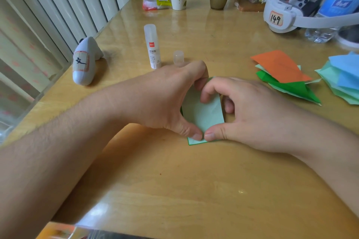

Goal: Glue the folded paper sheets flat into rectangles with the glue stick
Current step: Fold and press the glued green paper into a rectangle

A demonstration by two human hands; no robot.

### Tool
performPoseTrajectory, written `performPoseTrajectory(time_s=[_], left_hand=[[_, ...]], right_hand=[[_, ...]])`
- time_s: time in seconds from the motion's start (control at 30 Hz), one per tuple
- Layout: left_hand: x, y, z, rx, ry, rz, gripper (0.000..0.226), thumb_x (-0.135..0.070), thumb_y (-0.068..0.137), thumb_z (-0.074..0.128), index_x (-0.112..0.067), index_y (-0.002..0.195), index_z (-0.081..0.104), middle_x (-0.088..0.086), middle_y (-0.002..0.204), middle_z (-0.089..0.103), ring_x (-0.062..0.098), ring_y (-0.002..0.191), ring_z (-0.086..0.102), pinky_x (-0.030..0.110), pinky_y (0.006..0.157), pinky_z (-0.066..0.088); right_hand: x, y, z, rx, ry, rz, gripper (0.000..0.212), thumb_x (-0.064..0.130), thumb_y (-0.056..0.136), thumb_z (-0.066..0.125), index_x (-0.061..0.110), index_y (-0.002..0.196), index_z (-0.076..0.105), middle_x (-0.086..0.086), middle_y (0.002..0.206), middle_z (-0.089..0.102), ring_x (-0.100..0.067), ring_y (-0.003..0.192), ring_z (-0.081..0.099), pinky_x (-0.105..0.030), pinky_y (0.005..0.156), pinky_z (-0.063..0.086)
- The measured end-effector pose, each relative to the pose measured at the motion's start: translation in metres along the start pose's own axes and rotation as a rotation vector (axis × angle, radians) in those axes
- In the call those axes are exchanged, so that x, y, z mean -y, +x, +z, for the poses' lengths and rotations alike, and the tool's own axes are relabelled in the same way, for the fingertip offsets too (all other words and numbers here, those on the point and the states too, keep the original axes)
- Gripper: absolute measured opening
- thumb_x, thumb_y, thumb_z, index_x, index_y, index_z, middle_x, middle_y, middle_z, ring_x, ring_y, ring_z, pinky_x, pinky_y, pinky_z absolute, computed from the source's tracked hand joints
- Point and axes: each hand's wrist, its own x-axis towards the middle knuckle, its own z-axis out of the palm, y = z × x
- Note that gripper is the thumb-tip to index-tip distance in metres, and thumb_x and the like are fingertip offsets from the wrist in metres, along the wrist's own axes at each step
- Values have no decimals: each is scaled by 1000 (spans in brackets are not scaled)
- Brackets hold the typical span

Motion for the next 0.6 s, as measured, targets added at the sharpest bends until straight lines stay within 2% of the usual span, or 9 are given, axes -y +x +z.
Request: performPoseTrajectory(time_s=[0.17, 0.33, 0.47, 0.6], left_hand=[[1, -2, -1, 21, -13, 14, 80, -60, 51, 95, -32, 103, 42, -19, 95, 45, -4, 88, 46, 14, 68, 40], [2, -3, -2, 41, -11, 22, 80, -66, 49, 91, -36, 103, 39, -19, 99, 46, 1, 93, 46, 17, 70, 41], [1, -3, -2, 37, -18, 23, 80, -66, 48, 90, -37, 102, 38, -18, 100, 46, 2, 93, 47, 20, 73, 42], [0, -3, 0, 5, -31, 26, 78, -65, 53, 91, -34, 103, 39, -17, 97, 48, 8, 89, 49, 25, 72, 44]], right_hand=[[-5, -1, -2, 27, 9, -18, 54, 44, 64, 94, 42, 102, 56, 64, 97, 36, 28, 92, 42, 2, 75, 32], [-12, 0, -4, 29, 14, -7, 53, 46, 62, 92, 44, 103, 58, 50, 109, 46, 13, 95, 47, -5, 73, 35], [-14, 1, -4, 35, 52, -2, 45, 44, 65, 91, 42, 99, 61, 52, 105, 48, 7, 92, 50, -5, 73, 38], [-15, 6, 2, -25, 101, 22, 31, 52, 69, 82, 42, 91, 63, 39, 100, 55, -6, 86, 53, -13, 71, 43]])
